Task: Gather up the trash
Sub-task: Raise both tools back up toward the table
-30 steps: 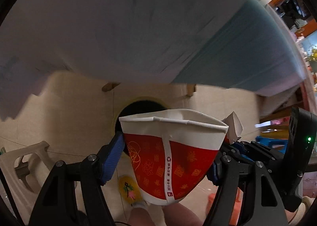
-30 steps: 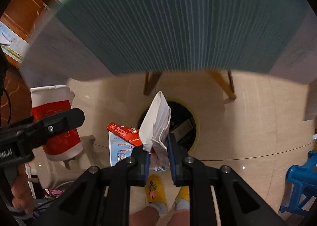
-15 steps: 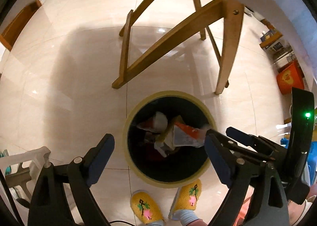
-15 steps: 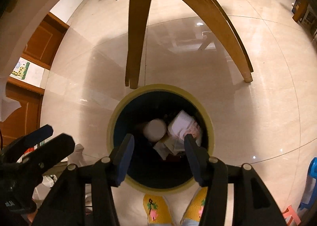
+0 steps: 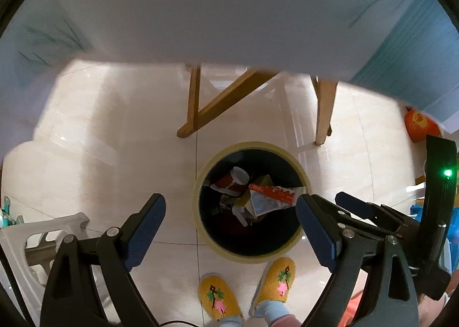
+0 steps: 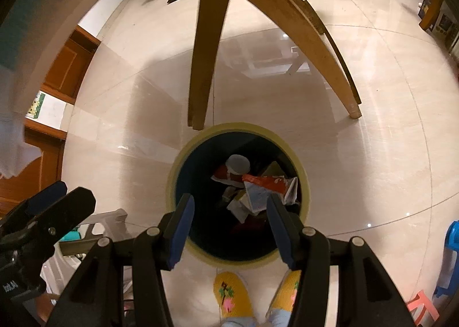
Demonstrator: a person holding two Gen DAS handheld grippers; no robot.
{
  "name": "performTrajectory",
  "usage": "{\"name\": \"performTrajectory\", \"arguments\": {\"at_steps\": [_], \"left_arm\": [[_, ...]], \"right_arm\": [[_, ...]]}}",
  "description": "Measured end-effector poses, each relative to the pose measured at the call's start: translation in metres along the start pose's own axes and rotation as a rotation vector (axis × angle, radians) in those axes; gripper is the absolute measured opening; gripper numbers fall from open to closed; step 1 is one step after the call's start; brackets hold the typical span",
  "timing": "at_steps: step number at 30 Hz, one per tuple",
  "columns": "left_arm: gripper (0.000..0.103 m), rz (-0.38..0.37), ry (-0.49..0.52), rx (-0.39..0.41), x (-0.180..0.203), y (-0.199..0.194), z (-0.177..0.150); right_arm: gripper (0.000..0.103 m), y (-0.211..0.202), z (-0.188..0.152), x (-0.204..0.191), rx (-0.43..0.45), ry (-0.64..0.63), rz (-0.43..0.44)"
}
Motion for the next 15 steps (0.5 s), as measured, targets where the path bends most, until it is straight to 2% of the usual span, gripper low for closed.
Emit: {"name": "performTrajectory", "arguments": {"at_steps": [5,15], "left_arm": [[0.091,0.001,0.008,0.013,0.005,-0.051,0.025],[0.091,0.027,0.063,0.044,0.020,-0.166,0.084]], "right_arm": [[0.053,-0.047,0.013,-0.015,0.010,0.003,0.009],[0.053,-0.176,0.065,-0.053,0.090,-0.011,0.019]]}}
Point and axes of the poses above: each gripper's, at about its wrist camera, not at the fingertips, and y roughly the way its jaws point, x to its right, z to its top, the point moved 5 cm from there along y, roughly the way its jaws point, and after that the axes turned 14 degrees about x, right-handed, at the moved point
